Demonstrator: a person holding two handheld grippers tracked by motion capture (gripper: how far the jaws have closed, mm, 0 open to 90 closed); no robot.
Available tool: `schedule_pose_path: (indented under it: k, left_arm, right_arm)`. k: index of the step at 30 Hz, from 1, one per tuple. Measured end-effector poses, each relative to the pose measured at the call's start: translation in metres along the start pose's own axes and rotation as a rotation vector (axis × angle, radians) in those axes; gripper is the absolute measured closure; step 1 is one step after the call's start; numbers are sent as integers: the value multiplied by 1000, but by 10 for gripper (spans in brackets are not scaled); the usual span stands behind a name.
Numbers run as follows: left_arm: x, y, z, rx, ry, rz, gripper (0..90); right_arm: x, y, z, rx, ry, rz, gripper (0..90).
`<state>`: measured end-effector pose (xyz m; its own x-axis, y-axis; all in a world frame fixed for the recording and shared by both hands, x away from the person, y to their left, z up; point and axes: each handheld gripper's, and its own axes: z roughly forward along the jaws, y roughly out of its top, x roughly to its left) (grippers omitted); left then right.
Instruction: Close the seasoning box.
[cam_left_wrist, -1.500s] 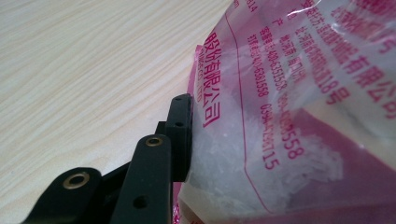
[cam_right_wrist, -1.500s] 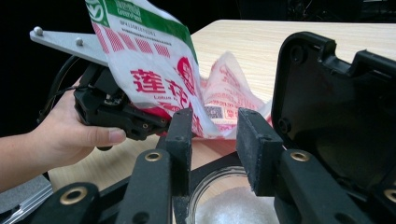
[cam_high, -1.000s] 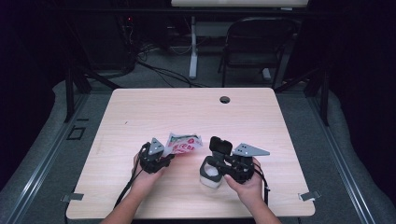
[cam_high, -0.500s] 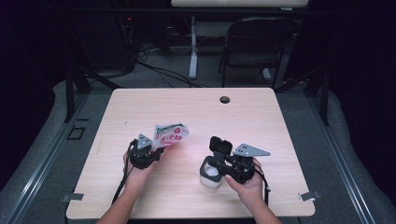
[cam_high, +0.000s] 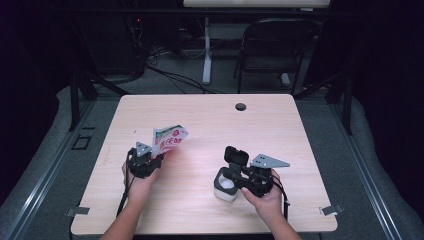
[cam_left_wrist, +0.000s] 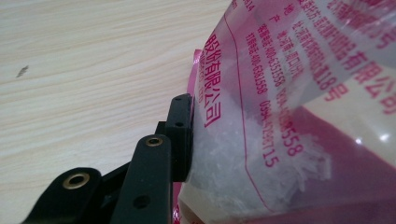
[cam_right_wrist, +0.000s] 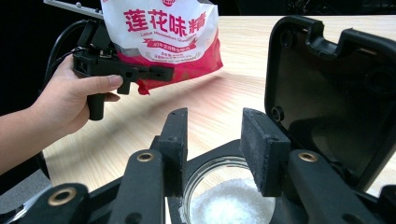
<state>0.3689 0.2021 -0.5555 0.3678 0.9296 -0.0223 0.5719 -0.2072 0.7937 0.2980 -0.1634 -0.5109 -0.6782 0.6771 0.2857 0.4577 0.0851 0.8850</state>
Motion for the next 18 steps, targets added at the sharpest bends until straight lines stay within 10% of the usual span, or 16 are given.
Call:
schedule_pose_path:
  k: [18]
  left_arm:
    - [7, -8, 8, 39, 65, -8, 688]
  right_arm:
    - [-1, -1, 0, 4, -4, 2, 610]
